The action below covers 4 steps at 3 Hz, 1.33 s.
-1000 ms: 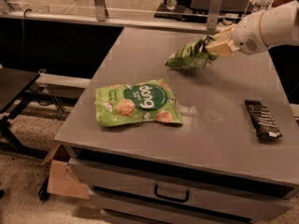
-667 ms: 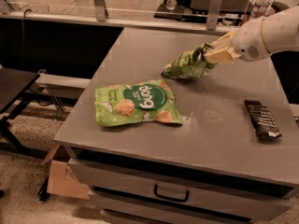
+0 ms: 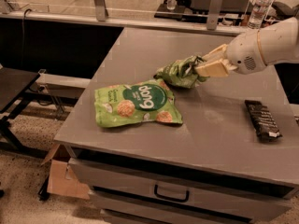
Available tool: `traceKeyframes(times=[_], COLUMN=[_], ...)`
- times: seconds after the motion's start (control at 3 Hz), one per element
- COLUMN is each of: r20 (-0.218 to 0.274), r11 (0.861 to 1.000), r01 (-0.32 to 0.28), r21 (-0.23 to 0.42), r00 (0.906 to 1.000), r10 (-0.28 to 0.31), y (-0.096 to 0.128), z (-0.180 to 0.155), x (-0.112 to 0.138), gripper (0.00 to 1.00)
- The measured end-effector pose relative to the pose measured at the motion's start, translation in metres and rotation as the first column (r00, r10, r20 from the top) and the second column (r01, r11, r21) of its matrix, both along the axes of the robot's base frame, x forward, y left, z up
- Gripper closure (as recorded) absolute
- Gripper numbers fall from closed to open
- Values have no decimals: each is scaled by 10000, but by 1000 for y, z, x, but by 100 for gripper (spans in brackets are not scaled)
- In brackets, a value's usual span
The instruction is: Move green jalapeno chip bag near green rice chip bag
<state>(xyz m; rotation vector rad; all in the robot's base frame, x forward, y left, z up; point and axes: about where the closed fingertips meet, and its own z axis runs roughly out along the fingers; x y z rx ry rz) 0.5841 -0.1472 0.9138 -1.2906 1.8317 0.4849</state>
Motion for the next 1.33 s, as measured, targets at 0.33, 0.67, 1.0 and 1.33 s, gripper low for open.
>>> traceKeyframes(times=[0.33, 0.67, 1.0, 1.33], r20=[-445, -766, -936, -931], r11=[9997, 9990, 9981, 9984], r01=[-131, -266, -339, 136], r21=[202, 372, 512, 540], r00=[9989, 9966, 9949, 9956], r10=[140, 294, 386, -86], y=[6, 10, 10, -12], z=[-3, -4, -1, 7], x=[-13, -22, -29, -38], gripper=[58, 35, 12, 0])
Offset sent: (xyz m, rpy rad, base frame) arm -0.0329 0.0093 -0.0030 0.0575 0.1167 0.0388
